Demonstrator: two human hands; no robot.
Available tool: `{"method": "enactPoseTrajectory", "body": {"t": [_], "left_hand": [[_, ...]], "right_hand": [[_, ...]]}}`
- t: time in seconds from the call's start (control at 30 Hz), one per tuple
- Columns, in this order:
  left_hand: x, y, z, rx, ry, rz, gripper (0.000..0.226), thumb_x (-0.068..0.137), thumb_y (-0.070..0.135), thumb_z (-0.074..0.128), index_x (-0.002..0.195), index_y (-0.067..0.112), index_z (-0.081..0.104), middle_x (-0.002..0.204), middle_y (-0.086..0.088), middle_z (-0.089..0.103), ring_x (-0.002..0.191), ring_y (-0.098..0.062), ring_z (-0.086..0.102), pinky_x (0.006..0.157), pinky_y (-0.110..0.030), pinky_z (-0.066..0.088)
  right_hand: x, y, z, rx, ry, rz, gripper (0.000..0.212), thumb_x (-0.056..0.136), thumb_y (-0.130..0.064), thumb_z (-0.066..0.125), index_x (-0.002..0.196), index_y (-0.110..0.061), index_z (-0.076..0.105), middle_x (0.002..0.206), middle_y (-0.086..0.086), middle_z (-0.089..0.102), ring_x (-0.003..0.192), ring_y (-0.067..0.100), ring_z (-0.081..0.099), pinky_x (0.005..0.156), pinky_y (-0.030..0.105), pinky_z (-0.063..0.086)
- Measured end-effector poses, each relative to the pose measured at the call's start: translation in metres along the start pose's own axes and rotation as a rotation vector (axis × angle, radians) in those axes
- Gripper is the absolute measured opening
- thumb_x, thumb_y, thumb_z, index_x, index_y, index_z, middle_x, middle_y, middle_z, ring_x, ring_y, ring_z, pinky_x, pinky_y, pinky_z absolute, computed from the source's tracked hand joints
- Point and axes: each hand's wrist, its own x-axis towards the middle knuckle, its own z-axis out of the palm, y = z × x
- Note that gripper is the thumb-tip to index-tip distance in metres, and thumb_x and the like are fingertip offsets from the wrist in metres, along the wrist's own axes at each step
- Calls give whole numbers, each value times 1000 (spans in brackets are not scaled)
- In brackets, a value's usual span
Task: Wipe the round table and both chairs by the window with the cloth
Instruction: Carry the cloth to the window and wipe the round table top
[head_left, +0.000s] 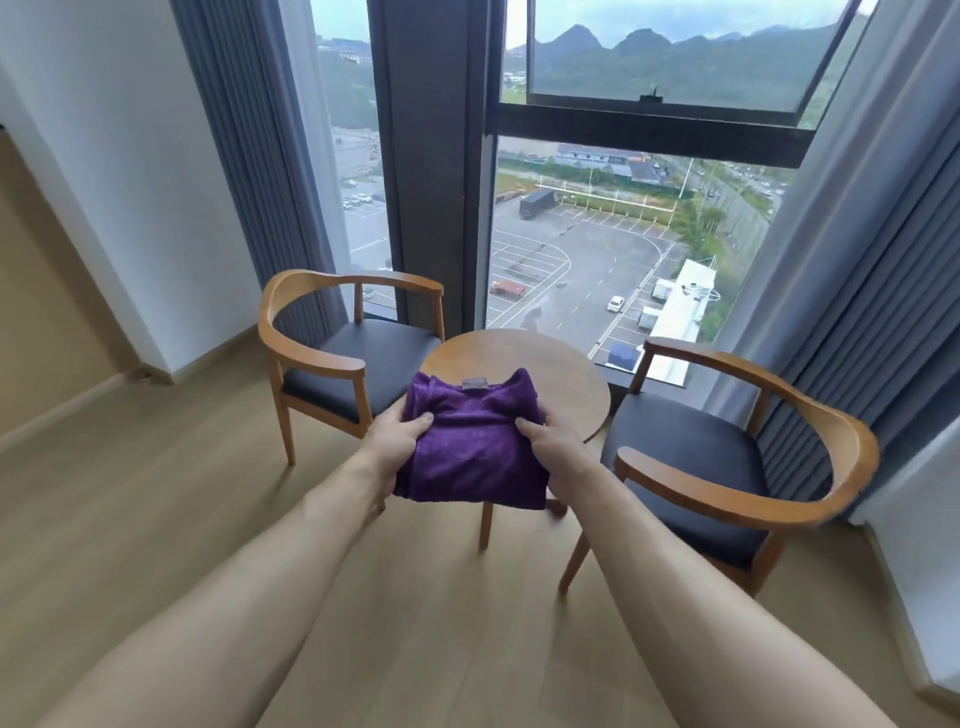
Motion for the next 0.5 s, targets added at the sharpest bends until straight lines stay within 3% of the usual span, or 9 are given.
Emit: {"method": "enactPoseTrajectory", "body": {"t": [0.13, 0.2, 0.3, 0.5], "left_hand": [[55, 24, 2, 64, 56, 34, 43, 102, 20, 53, 141, 36, 49, 125, -1, 62, 113, -27, 63, 96, -52, 55], [79, 31, 4, 95, 76, 40, 43, 102, 20, 53, 141, 36, 49, 125, 1, 62, 114, -26, 62, 97, -52, 54], [112, 35, 4, 156, 98, 59, 41, 101, 19, 54, 139, 35, 52, 127, 1, 63, 115, -24, 61, 101, -49, 52], [194, 46, 6, 163, 45, 34, 40, 101, 18, 53, 137, 37, 54, 123, 4, 65, 110, -20, 64, 94, -43, 57]], "right_hand": [[64, -15, -2, 31, -47, 28, 35, 99, -11, 48, 119, -38, 57, 110, -5, 67, 99, 18, 66, 73, 26, 55], [96, -19, -5, 39, -54, 55, 36, 99, -10, 47, 122, -37, 56, 109, -5, 66, 98, 17, 66, 74, 27, 55], [133, -20, -4, 21, -61, 73, 33, 99, -7, 43, 106, -34, 60, 109, -3, 66, 93, 15, 66, 76, 31, 56], [210, -19, -9, 0, -12, 72, 33, 98, -5, 44, 110, -31, 59, 117, 4, 64, 107, 24, 62, 100, 41, 50]]}}
